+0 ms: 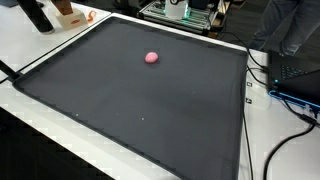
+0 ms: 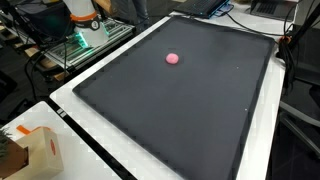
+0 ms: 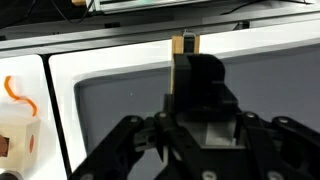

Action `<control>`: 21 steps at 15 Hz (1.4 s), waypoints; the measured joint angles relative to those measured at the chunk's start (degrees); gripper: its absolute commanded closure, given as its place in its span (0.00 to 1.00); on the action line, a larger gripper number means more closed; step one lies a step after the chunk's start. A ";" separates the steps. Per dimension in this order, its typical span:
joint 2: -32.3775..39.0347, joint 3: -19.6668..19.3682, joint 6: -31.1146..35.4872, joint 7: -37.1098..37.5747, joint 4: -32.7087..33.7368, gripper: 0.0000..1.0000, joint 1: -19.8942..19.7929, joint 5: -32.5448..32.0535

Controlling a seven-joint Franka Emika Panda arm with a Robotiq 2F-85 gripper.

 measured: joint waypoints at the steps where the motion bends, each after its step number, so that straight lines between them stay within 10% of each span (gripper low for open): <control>1: 0.00 0.00 0.00 0.00 0.00 0.51 0.00 0.00; 3: 0.00 0.00 0.00 0.00 0.00 0.51 0.00 0.00; 4: 0.00 0.00 0.00 0.00 0.00 0.76 0.00 0.00; 21: 12.34 -3.18 14.77 -16.83 1.37 0.76 2.59 12.81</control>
